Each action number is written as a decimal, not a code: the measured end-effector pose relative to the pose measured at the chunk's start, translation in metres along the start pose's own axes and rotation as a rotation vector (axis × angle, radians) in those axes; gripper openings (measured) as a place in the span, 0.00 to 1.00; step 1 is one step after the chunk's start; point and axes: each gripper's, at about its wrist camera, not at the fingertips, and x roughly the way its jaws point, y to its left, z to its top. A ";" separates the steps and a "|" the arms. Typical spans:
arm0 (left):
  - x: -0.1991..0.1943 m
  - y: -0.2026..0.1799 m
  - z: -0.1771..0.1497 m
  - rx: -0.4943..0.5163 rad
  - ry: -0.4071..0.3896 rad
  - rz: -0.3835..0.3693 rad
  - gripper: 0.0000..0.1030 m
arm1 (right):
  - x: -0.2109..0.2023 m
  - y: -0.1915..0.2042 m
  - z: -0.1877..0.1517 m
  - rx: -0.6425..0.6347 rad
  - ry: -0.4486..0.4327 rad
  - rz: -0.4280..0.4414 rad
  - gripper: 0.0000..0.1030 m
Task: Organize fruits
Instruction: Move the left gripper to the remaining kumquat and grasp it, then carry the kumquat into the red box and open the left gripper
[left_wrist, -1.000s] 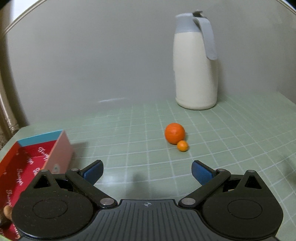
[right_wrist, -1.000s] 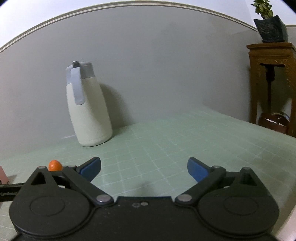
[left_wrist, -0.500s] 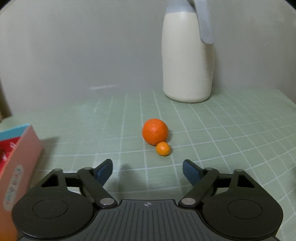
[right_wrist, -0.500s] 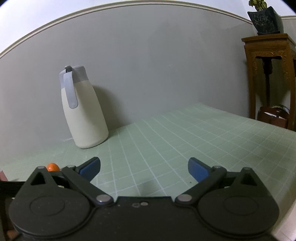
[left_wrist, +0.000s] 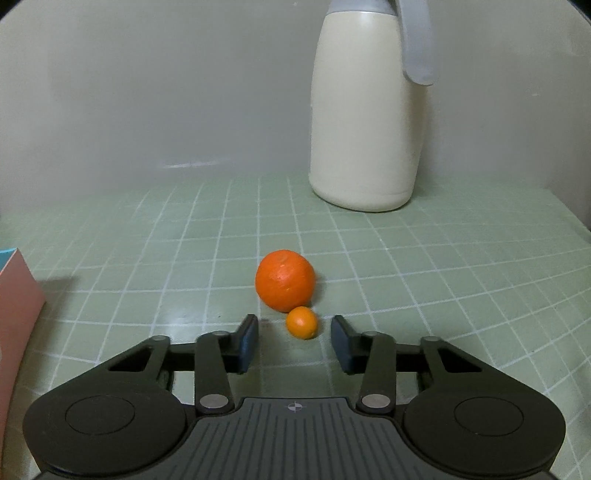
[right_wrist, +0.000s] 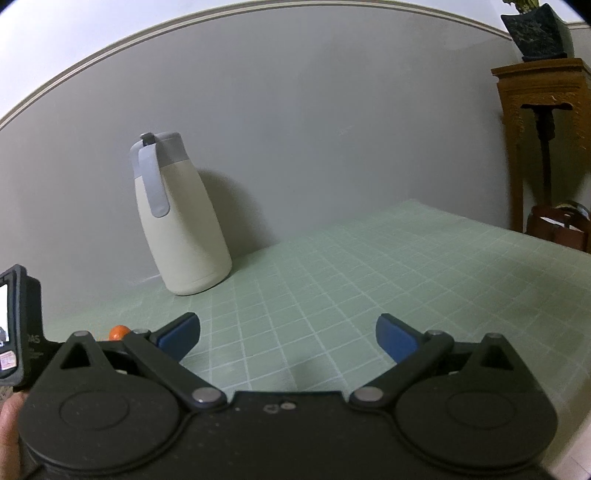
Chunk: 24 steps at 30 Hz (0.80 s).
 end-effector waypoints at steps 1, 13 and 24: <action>-0.001 0.000 -0.001 0.002 -0.003 -0.002 0.30 | 0.000 0.001 0.000 -0.002 0.000 0.002 0.99; -0.003 -0.001 -0.001 0.012 -0.020 -0.015 0.18 | 0.003 0.001 0.002 0.008 0.014 0.006 0.99; -0.025 0.002 -0.004 0.027 -0.047 -0.015 0.18 | 0.004 0.005 0.001 -0.005 0.016 0.014 0.99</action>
